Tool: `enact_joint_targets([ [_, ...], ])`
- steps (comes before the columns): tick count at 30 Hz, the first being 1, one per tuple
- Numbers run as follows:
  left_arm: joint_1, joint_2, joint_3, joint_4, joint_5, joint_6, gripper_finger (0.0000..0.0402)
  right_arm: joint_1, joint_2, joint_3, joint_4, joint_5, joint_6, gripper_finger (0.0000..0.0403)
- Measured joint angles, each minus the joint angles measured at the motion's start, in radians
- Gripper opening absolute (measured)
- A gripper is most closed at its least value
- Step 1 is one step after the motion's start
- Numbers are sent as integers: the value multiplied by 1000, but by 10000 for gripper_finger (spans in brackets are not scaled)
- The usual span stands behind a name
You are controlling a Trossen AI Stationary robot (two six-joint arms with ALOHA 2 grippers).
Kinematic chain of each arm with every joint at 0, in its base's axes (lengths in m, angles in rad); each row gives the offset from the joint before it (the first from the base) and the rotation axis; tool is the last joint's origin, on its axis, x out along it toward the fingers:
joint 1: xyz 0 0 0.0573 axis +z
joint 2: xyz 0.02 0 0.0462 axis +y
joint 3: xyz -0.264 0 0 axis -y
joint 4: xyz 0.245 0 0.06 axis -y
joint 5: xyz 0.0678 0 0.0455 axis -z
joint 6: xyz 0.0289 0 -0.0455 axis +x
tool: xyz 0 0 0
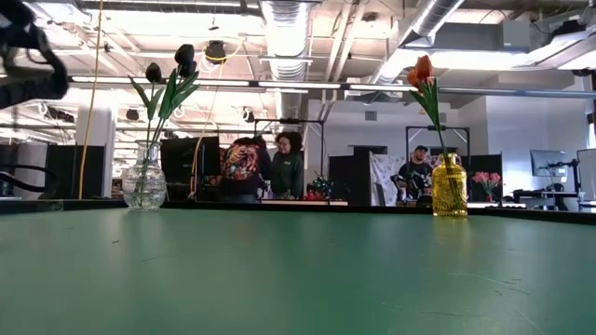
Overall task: Sort flowers into vase by color
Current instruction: Return to Home Position
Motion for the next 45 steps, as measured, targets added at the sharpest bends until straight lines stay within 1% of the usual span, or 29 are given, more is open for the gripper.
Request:
enact_joint_targets([
  [3,114,-10,0,23,47,104,77,-19,0,0,-75,0,-13,291],
  [8,334,-11,0,38,140,229,67,-48,0,0,-184,-4,-104,291],
  [12,530,-11,0,119,219,362,66,-72,0,0,-229,-18,-177,291],
  [15,677,-11,0,175,269,444,66,-98,0,0,-234,-59,-221,291],
  [18,828,-9,0,221,332,499,66,-132,0,0,-242,-136,-249,291],
  [20,927,8,0,259,393,525,66,-156,0,0,-262,-180,-271,291],
  [22,1012,32,0,307,478,542,66,-179,0,0,-286,-190,-300,291],
  [24,1085,68,0,368,557,558,66,-200,0,0,-307,-191,-319,291],
  [26,1142,100,0,435,610,586,66,-220,0,0,-320,-200,-330,291],
  [29,1203,137,0,533,633,627,66,-238,-2,-9,-327,-214,-341,289],
  [32,1241,137,0,583,632,660,66,-245,-24,-74,-323,-213,-353,278],
  [34,1258,123,0,577,628,661,66,-254,-53,-143,-291,-212,-353,262],
  [37,1274,89,0,554,614,661,66,-279,-127,-277,-181,-208,-312,224],
  [39,1278,64,-2,511,576,661,66,-293,-183,-376,-72,-198,-279,188],
  [42,1278,38,-18,517,511,653,66,-302,-262,-532,104,-148,-226,125],
  [45,1278,18,-31,544,498,660,66,-300,-312,-671,283,-132,-191,59],
])
